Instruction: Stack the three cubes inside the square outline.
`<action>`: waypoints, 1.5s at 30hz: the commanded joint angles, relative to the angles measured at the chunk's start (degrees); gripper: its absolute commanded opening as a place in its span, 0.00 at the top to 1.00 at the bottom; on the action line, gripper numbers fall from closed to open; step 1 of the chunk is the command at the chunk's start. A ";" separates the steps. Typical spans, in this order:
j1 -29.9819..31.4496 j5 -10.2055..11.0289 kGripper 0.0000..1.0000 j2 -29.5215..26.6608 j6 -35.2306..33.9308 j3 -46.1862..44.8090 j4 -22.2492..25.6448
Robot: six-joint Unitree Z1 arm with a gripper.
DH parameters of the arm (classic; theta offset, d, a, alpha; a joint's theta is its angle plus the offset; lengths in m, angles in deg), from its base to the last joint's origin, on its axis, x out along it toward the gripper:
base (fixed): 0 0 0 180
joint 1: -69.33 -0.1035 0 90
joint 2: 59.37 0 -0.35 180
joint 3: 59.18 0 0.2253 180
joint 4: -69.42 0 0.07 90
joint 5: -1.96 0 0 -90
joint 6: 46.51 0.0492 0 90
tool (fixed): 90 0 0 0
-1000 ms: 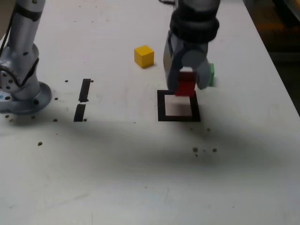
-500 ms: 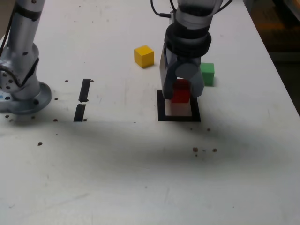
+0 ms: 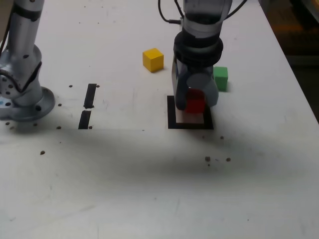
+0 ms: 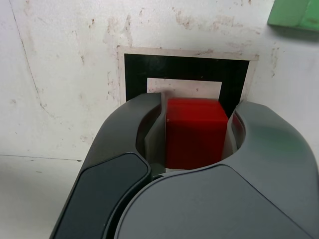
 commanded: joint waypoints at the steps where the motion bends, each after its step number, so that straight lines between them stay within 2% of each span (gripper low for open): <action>1: 0.11 0.07 0.82 -0.62 -0.07 -0.25 -0.05; 18: 0.18 0.07 0.82 -1.39 0.11 -2.81 -1.76; 23: 0.17 0.07 0.77 -1.37 0.19 -2.89 -2.05; 30: 0.18 -0.18 0.60 -0.51 0.25 -3.16 -2.08; 38: 0.17 -0.30 0.20 -1.42 0.52 -3.16 -1.62; 45: 0.18 -1.03 0.11 -3.95 0.52 -2.75 1.20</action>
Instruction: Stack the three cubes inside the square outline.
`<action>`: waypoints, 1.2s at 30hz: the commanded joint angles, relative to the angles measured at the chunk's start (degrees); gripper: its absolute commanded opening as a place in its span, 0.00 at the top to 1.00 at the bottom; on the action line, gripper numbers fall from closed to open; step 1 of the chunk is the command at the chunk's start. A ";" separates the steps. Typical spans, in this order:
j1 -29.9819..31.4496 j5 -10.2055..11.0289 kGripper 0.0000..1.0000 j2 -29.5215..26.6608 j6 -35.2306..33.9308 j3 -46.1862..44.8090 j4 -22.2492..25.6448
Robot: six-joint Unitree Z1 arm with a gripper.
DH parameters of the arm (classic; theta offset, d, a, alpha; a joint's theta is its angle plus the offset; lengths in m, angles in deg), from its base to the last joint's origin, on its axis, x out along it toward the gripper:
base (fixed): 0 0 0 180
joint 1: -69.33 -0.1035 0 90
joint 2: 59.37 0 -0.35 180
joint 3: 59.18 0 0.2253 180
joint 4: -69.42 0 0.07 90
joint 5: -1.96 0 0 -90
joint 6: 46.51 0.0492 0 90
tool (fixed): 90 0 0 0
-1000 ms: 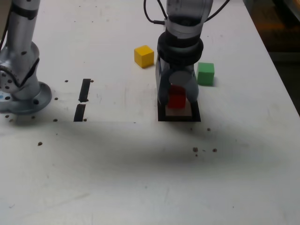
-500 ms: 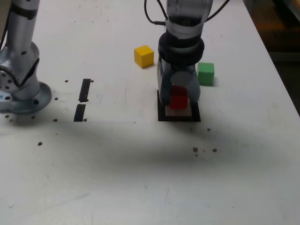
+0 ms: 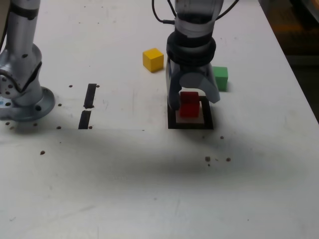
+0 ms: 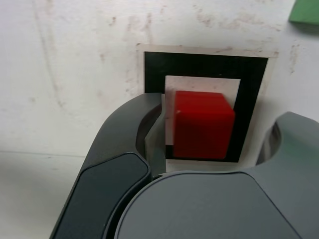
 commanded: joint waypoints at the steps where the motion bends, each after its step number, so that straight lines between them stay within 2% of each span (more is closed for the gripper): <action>1: 0.10 -0.02 0.10 -2.08 0.07 0.56 2.19; 5: -1.07 1.85 0.06 -6.15 1.54 3.35 10.00; 9: -6.42 3.93 0.03 -9.46 4.03 6.28 19.08; 13: -13.79 6.13 0.03 -10.91 2.18 6.94 22.94; 16: -18.49 6.58 0.04 -10.34 -1.33 6.73 22.88; 20: -23.56 5.06 0.05 -8.04 -3.77 6.44 21.24; 28: -30.67 0.08 0.06 -2.64 -1.42 4.27 15.91; 33: -32.72 -1.25 0.08 -1.39 -0.72 -0.63 10.69; 36: -32.95 -1.80 0.13 0.30 0.18 -1.76 8.56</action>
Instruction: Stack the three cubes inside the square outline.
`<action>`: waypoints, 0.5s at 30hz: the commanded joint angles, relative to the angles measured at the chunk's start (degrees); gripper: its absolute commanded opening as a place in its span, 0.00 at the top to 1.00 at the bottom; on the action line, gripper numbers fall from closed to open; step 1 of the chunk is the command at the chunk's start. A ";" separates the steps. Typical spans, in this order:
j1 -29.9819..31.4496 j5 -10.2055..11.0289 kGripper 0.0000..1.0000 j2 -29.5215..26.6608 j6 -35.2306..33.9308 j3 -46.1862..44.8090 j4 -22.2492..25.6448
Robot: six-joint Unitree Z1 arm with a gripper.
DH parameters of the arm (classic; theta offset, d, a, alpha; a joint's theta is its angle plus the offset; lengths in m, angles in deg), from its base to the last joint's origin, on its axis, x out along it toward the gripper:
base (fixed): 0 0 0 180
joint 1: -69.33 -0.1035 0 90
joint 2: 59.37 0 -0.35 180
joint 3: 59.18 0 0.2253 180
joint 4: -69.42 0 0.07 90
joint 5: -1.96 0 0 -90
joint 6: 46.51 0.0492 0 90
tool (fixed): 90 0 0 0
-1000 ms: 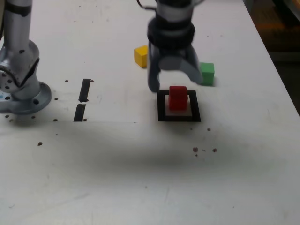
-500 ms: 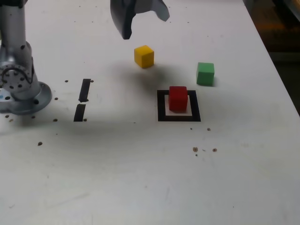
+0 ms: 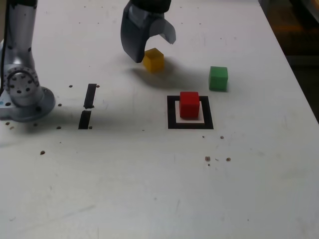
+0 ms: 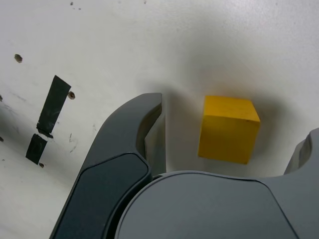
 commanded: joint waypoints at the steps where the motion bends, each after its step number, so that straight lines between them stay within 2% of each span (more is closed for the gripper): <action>1: -0.20 -0.38 0.16 1.75 0.78 -0.57 -1.29; 8: -0.23 -0.13 0.39 3.29 1.23 -0.72 -3.79; 15: -0.26 -0.46 0.56 3.56 1.01 -0.74 -5.61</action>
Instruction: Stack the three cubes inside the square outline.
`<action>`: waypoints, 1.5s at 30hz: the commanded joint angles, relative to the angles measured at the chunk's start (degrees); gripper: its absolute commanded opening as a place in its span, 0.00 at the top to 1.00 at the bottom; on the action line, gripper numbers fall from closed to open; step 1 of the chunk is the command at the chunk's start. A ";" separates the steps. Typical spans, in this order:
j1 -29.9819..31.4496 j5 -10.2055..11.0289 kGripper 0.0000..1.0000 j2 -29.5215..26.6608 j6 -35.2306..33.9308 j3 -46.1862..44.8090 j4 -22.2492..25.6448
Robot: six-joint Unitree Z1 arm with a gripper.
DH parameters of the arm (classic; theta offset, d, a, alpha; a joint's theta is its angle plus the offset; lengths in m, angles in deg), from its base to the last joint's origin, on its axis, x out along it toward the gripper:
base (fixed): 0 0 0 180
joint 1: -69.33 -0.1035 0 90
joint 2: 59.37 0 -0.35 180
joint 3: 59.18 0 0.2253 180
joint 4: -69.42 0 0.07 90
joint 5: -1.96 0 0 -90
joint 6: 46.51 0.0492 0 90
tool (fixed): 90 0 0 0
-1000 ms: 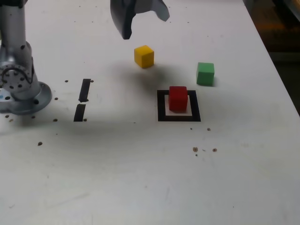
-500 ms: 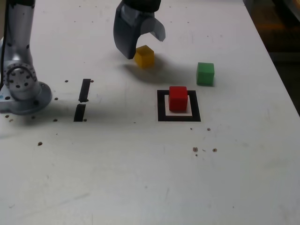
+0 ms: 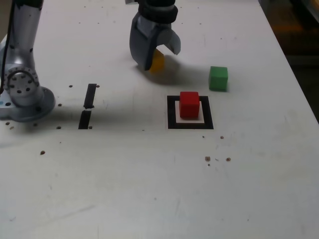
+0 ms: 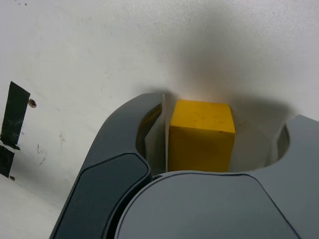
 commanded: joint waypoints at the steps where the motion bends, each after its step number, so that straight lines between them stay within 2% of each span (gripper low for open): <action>1: -0.13 0.01 0.60 0.14 -0.12 -0.05 -0.24; 5: -0.13 0.16 0.75 0.08 -0.15 -0.16 -1.13; 7: -0.13 0.12 0.79 -0.01 -0.15 -0.23 -1.44; 15: -0.13 0.16 0.86 -1.33 0.08 -0.17 -0.83; 20: 1.15 1.29 0.87 -4.95 3.80 1.55 3.63; 22: 3.69 1.98 0.86 -6.87 6.16 4.55 7.32; 25: 11.39 3.03 0.87 -8.92 8.30 12.32 15.68; 27: 17.14 3.03 0.87 -8.97 8.29 16.96 19.84; 29: 23.02 2.44 0.87 -8.30 7.84 20.78 22.09; 33: 33.22 1.68 0.87 -5.72 5.83 25.40 22.79; 36: 38.12 1.65 0.86 -3.12 4.04 26.53 22.60; 41: 41.43 1.16 0.86 0.14 2.01 26.06 21.22; 45: 41.87 1.25 0.86 0.51 1.21 23.94 20.00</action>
